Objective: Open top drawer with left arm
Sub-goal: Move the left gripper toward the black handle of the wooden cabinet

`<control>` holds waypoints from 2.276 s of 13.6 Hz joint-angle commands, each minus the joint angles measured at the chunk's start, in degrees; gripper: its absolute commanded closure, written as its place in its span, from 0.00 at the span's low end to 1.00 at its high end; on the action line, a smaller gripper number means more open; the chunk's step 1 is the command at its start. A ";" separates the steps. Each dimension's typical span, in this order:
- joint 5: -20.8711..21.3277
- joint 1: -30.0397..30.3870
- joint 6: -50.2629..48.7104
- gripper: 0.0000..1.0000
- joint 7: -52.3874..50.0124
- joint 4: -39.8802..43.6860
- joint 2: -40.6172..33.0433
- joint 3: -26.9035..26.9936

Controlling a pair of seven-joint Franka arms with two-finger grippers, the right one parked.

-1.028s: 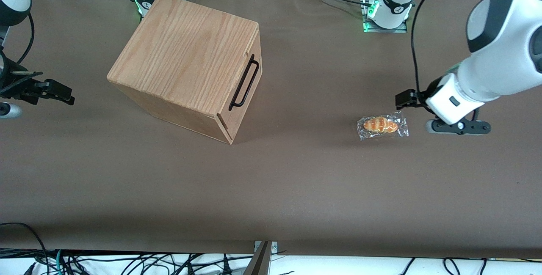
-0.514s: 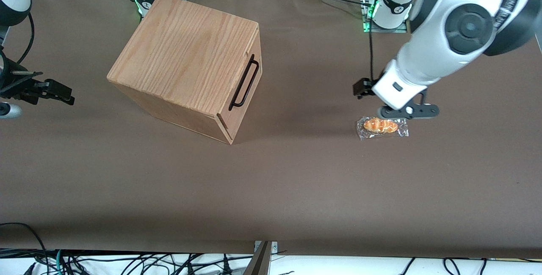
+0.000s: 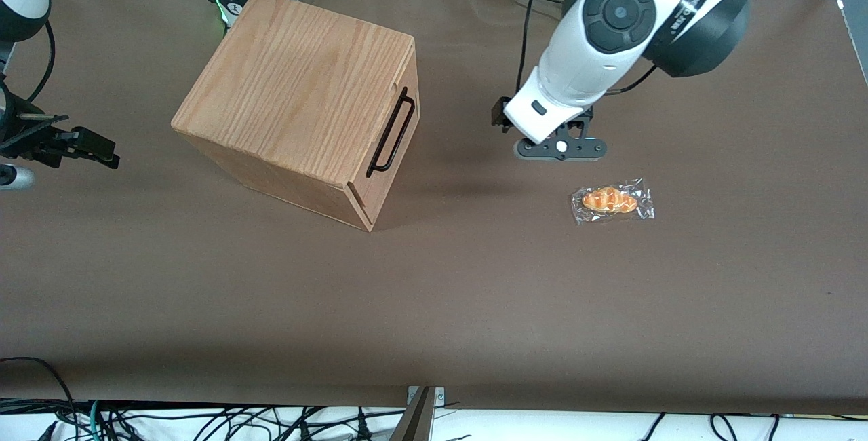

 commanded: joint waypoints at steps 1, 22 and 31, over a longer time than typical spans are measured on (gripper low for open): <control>-1.57 -2.46 0.51 0.00 -0.16 0.79 0.69 0.90; -8.77 -12.23 20.56 0.00 -6.49 0.70 10.62 0.90; -8.69 -12.76 22.75 0.00 -5.70 0.70 12.47 0.90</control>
